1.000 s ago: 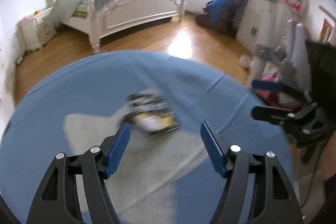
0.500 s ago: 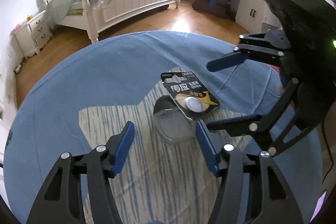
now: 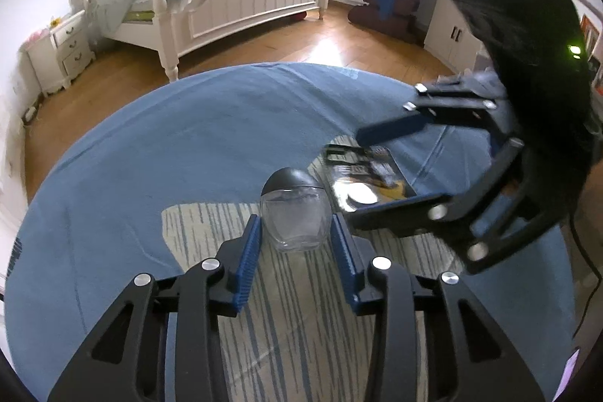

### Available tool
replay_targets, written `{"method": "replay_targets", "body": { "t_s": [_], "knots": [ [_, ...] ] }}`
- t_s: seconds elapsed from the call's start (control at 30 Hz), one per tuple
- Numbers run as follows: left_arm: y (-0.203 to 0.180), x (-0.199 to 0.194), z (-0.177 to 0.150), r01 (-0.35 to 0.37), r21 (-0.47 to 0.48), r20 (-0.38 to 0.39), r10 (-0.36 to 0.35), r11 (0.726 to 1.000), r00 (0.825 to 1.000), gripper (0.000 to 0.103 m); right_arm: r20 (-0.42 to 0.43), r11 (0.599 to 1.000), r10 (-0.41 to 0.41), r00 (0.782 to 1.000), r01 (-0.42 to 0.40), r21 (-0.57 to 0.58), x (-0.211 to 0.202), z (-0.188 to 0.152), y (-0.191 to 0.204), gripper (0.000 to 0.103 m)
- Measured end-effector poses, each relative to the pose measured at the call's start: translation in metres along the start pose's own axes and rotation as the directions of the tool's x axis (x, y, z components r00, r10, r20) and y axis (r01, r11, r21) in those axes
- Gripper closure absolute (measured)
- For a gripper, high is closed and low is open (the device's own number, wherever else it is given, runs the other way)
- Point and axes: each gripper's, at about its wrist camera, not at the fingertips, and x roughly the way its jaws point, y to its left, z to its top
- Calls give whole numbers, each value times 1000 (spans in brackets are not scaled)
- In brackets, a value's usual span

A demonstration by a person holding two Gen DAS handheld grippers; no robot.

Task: Collect trash
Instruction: 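Grasp clear cup with left tool while right tool grasps battery card, drop in bin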

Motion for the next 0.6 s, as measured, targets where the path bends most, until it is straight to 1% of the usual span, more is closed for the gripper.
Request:
{"method": "replay_targets", "body": {
  "t_s": [0.03,0.07,0.13,0.17,0.2,0.27,0.33,0.37,0.4,0.43,0.47,0.5,0.53,0.57,0.6],
  "knots": [
    [2,0,0,7,-9,2,-7,1000,1000,65,32,998,13,999,-15,63,-10,-3,-6,80],
    [3,-1,-1,7,-14,3,-7,1000,1000,65,65,993,7,998,-15,116,-20,-6,-11,79],
    [0,-1,-1,-2,-8,1,2,1000,1000,65,142,978,22,990,-51,202,-45,-17,-19,79],
    [-3,0,-1,-15,1,-1,15,1000,1000,64,161,978,14,987,-47,201,-54,-22,-17,79],
    [-6,1,-1,-30,12,-3,30,999,1000,63,164,981,-7,986,-25,195,-59,-27,-16,79],
    [-13,4,1,-53,41,-8,53,998,999,58,146,985,-46,988,21,171,-63,-36,-11,79],
    [-16,8,6,-66,54,-13,67,996,998,29,117,987,-67,991,49,150,-62,-45,-7,78],
    [-18,10,7,-91,61,-12,92,994,996,28,101,989,-94,990,81,126,-59,-47,-3,77],
    [-19,10,8,-101,66,-8,101,993,995,28,90,989,-114,989,105,103,-58,-49,-1,74],
    [-21,10,9,-99,68,-3,100,993,995,28,84,990,-117,990,109,93,-55,-52,3,65],
    [-21,11,10,-93,67,-3,94,993,996,28,79,991,-113,991,106,85,-55,-54,4,59],
    [-20,12,10,-90,64,-11,91,994,996,31,82,991,-117,990,111,74,-53,-56,7,44],
    [-18,14,10,-86,59,-25,88,995,996,42,93,991,-126,988,122,56,-54,-56,8,25],
    [-17,13,11,-101,59,-17,102,993,995,50,112,990,-139,984,137,32,-58,-57,9,19],
    [-16,13,12,-113,62,-14,114,992,993,63,121,990,-140,983,139,18,-60,-57,8,17]
  ]
}}
